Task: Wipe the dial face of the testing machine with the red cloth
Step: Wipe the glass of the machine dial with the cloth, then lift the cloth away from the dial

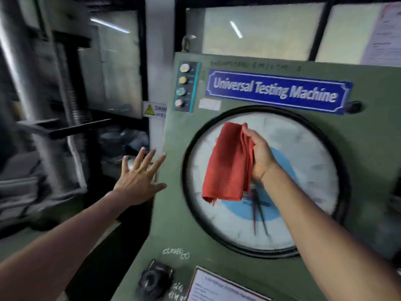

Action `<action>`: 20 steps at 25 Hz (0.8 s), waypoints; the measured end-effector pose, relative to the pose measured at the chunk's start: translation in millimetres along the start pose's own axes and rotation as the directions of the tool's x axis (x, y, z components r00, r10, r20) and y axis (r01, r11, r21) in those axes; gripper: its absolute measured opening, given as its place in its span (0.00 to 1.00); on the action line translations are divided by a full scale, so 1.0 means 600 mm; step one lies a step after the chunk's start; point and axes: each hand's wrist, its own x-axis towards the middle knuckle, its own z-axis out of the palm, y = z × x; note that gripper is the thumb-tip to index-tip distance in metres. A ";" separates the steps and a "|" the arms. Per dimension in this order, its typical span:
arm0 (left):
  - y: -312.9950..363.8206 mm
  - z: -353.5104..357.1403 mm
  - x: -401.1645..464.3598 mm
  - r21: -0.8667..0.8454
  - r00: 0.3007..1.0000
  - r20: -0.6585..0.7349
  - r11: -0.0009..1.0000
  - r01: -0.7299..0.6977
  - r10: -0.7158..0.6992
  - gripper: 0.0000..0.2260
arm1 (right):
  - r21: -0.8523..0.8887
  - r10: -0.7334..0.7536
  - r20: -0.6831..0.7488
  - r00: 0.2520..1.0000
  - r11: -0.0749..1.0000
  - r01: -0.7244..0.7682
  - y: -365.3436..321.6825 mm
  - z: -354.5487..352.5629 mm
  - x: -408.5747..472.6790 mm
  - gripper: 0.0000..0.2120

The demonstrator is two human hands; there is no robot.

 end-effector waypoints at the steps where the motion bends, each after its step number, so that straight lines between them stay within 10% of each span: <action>1: -0.038 -0.010 -0.049 0.010 0.998 -0.012 0.998 0.062 -0.062 0.43 | -0.032 0.087 0.089 0.992 0.996 -0.084 0.049 0.038 0.007 0.27; 6: -0.229 -0.090 -0.328 0.136 0.915 -0.036 0.905 0.402 -0.401 0.43 | -0.178 0.420 0.400 0.815 0.908 -0.380 0.273 0.260 0.001 0.29; 13: -0.369 -0.116 -0.705 0.230 0.723 -0.001 0.704 0.672 -0.691 0.42 | -0.346 0.687 0.615 0.387 0.676 -0.650 0.574 0.492 -0.088 0.34; 20: -0.500 0.017 -0.865 0.175 0.655 0.165 0.676 0.716 -0.737 0.43 | -0.512 0.842 0.250 0.478 0.534 -0.673 0.877 0.581 -0.106 0.19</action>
